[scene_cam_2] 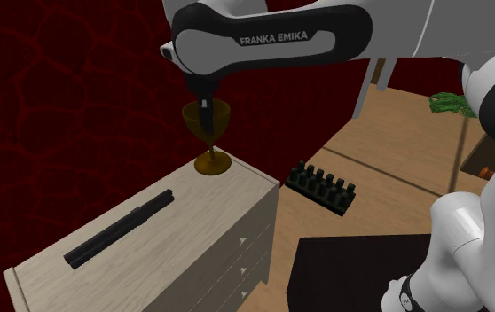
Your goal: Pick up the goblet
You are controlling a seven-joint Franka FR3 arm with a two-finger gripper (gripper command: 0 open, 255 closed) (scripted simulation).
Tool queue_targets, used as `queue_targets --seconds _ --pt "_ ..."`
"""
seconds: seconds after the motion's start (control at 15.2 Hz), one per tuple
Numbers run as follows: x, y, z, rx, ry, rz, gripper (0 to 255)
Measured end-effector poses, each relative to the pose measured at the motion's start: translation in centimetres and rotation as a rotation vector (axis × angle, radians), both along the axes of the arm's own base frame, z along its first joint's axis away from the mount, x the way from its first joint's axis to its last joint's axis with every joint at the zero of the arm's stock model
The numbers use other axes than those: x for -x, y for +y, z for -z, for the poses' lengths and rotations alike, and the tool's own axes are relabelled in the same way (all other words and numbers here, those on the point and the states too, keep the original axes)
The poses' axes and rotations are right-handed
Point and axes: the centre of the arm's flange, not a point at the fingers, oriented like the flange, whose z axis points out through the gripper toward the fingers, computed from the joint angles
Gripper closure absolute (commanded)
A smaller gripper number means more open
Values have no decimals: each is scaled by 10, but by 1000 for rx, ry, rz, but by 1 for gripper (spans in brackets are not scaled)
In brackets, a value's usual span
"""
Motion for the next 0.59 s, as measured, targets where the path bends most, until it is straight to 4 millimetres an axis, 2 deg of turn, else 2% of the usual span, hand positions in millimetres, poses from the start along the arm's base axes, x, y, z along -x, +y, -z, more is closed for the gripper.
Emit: queue_targets --seconds 0.07,0.13,0.59 --pt "0 0 4 0 0 0 0" --pt "-1 0 6 0 0 0 255" --pt "-1 0 7 0 -1 -1 255"
